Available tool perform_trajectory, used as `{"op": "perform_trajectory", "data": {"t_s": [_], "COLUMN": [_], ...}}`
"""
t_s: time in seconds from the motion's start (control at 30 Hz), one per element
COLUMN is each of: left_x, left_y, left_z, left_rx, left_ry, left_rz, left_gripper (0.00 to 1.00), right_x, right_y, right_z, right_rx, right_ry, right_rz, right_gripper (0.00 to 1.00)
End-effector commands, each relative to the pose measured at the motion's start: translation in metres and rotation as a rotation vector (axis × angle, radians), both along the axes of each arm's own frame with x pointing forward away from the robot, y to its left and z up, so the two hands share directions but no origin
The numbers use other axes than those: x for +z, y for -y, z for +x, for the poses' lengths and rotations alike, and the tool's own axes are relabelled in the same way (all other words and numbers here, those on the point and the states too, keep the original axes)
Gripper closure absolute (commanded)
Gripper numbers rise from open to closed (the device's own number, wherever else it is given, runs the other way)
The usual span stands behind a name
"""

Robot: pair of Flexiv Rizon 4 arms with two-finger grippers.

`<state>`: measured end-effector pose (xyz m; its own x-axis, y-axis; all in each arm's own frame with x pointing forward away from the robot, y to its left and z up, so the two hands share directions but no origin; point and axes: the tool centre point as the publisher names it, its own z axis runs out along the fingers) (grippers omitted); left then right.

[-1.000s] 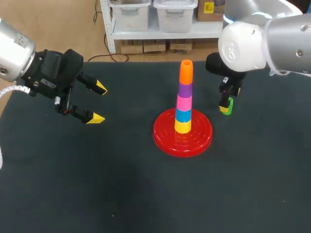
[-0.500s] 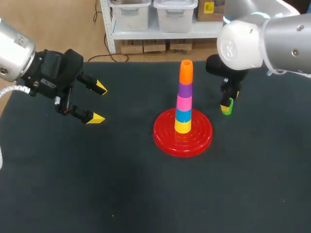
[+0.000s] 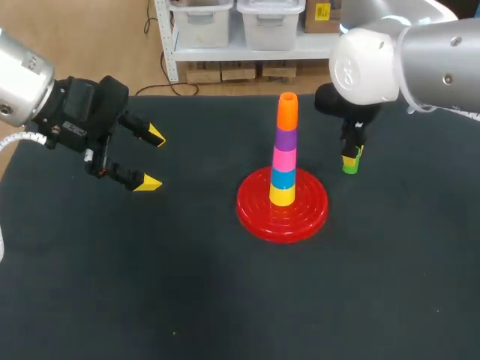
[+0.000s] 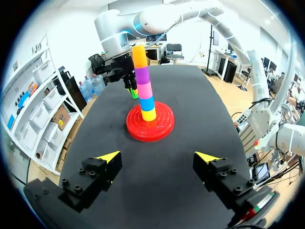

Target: Pick up and stack the cylinders on the red base in this order: pink,purple,orange,green

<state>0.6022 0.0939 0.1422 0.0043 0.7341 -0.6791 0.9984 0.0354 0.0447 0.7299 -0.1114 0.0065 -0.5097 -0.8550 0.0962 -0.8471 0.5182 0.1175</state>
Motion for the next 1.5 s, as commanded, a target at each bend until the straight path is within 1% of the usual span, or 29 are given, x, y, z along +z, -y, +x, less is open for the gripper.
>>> {"op": "perform_trajectory", "data": {"t_s": [0.03,0.13,0.2,0.33,0.4,0.53,0.67,0.77,0.9,0.97,1.03,1.17,1.33,1.5], "left_x": [-0.001,-0.001,-0.001,-0.001,-0.001,-0.001,-0.001,-0.001,-0.001,-0.001,-0.001,-0.001,-0.001,-0.001], "left_y": [0.000,0.000,0.000,0.000,0.000,0.000,0.000,0.000,0.000,0.000,0.000,0.000,0.000,0.000], "left_z": [0.000,0.000,0.000,0.000,0.000,0.000,0.000,0.000,0.000,0.000,0.000,0.000,0.000,0.000], "left_rx": [0.001,0.001,0.001,0.001,0.001,0.001,0.001,0.001,0.001,0.001,0.001,0.001,0.001,0.001], "left_ry": [0.001,0.001,0.001,0.001,0.001,0.001,0.001,0.001,0.001,0.001,0.001,0.001,0.001,0.001], "left_rz": [0.001,0.001,0.001,0.001,0.001,0.001,0.001,0.001,0.001,0.001,0.001,0.001,0.001,0.001], "left_gripper": [0.00,0.00,0.00,0.00,0.00,0.00,0.00,0.00,0.00,0.00,0.00,0.00,0.00,0.00], "right_x": [0.015,0.036,0.054,0.095,0.116,0.162,0.209,0.236,0.263,0.272,0.275,0.270,0.265,0.269], "right_y": [-0.003,-0.005,-0.009,-0.016,-0.023,-0.032,-0.043,-0.060,-0.080,-0.089,-0.099,-0.114,-0.122,-0.125], "right_z": [-0.005,-0.010,-0.013,-0.015,-0.016,-0.013,-0.012,-0.014,-0.014,-0.015,-0.016,-0.021,-0.030,-0.038], "right_rx": [0.000,0.009,0.018,0.026,0.029,0.023,0.019,0.021,0.040,0.052,0.079,0.104,0.125,0.141], "right_ry": [0.008,0.028,0.045,0.085,0.090,0.110,0.141,0.166,0.193,0.202,0.206,0.205,0.213,0.236], "right_rz": [-0.013,-0.032,-0.044,-0.056,-0.061,-0.088,-0.086,-0.089,-0.096,-0.101,-0.104,-0.109,-0.110,-0.108], "right_gripper": [1.00,1.00,1.00,1.00,1.00,1.00,1.00,1.00,1.00,1.00,1.00,1.00,1.00,1.00]}}
